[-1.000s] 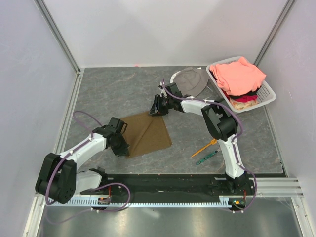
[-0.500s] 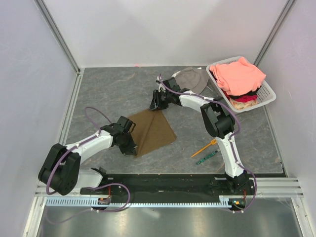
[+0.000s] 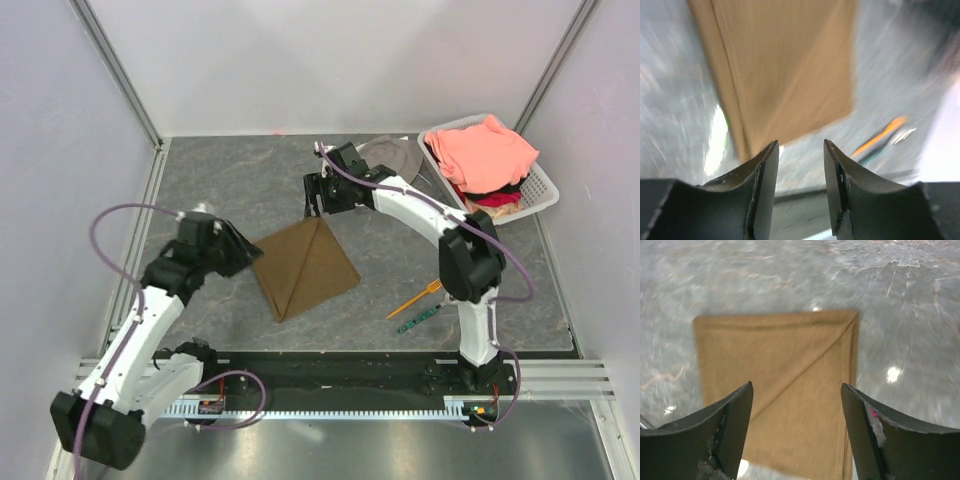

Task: Fold the napkin into a case and place the utensils inside
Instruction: Turn over the upper triangle folded napkin at the center of the board.

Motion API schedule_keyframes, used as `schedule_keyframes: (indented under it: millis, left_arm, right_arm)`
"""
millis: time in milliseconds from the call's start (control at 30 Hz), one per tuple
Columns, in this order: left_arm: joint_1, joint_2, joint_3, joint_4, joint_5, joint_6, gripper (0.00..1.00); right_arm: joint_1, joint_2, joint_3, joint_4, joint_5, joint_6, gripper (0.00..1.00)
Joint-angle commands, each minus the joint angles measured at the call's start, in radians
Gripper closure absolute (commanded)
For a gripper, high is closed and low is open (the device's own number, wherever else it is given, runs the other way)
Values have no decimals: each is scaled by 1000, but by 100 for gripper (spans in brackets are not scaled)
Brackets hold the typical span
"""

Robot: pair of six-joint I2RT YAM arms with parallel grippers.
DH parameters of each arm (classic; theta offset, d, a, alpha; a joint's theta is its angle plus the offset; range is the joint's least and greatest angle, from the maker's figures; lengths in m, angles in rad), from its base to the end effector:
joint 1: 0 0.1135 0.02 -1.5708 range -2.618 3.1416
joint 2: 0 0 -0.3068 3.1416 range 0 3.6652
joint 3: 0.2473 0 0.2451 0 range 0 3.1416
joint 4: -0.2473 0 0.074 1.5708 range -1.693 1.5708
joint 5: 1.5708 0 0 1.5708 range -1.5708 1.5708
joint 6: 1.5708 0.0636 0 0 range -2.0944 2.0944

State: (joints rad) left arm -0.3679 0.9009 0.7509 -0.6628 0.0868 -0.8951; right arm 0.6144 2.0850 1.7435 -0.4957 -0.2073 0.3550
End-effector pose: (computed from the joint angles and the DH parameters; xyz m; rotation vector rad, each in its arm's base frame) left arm 0.1547 -0.0655 0.2781 -0.6085 2.4206 -0.6742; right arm 0.4060 0.3025 0.2564 -0.4226 2.4674 0.6780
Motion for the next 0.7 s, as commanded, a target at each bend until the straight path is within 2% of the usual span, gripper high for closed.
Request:
schedule_keyframes:
  millis: [0,67,133,200,267,300,467,667]
  left_arm:
    - [315,22,117,-29,135,136,53]
    - [409,38,174,-29,198,150,53]
    - [518,62,205,-40,244,124,54]
    - [598,94,240,-60,266,78,55]
    - [632,118,254,-81,303,59,56]
    - [652,125,255,-86,309,47,57]
    - [676,130,248,-90,266,44,56]
    - [682,133,216,-69,277,48,57]
  right_arm:
    - [151,-173,-106,-93,201,-24,20]
    - [253,-204,-150,-92,232,-5,20]
    - [316,-215,-200,-89,298,45,25]
    - [408,-215,-220,-77,359,68,34]
    - [490,-186,-196,-78,396,84,45]
    - [511,-175,-184,-84,417,88,47]
    - [625,-79,-73,-145,493,114,47]
    - [674,24,4,-210,531,130,39]
